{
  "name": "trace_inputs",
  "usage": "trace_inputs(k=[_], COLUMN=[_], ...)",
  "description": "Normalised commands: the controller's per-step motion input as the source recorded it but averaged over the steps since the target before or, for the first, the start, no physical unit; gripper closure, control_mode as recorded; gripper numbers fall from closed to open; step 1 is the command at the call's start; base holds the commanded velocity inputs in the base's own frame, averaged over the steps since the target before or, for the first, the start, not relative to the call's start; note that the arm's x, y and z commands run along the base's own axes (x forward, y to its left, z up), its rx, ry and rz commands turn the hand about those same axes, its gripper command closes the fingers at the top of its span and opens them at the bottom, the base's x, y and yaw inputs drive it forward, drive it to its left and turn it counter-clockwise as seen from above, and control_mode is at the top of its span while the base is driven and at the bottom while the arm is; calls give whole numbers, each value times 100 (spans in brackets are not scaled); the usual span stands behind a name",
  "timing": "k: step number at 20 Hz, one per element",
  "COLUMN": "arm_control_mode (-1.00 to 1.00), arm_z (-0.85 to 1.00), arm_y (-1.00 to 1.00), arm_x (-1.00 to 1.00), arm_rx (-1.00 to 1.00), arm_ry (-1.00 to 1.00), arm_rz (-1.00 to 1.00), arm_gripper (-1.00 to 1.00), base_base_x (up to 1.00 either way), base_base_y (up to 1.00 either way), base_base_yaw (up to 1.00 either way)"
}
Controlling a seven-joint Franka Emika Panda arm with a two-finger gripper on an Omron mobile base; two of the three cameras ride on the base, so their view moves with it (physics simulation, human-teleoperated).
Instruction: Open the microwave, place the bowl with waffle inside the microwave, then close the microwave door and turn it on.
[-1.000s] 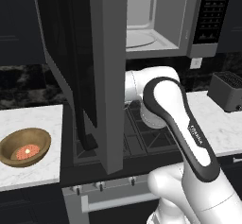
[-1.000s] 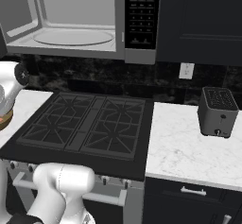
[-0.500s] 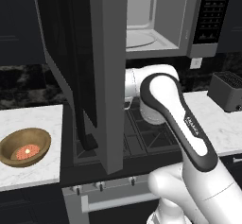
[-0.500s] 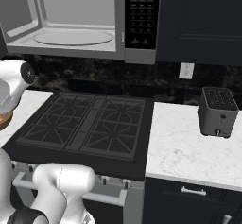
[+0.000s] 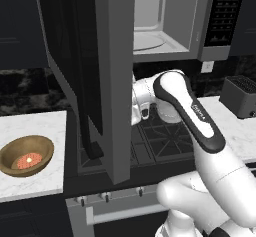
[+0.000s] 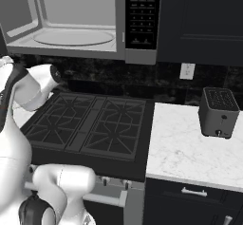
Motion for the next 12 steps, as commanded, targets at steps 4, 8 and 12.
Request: trace_inputs(k=[4, 8, 12], arm_control_mode=[-100, -100, -100], arm_z=[-100, -97, -73], arm_y=[8, 47, 62], arm_x=[60, 51, 33], arm_rx=[-25, -16, -16], arm_ry=[5, 0, 9], arm_rz=[7, 9, 13], arm_gripper=[-100, -100, -100], base_base_x=[0, 0, 0], base_base_y=[0, 0, 0], base_base_yaw=[0, 0, 0])
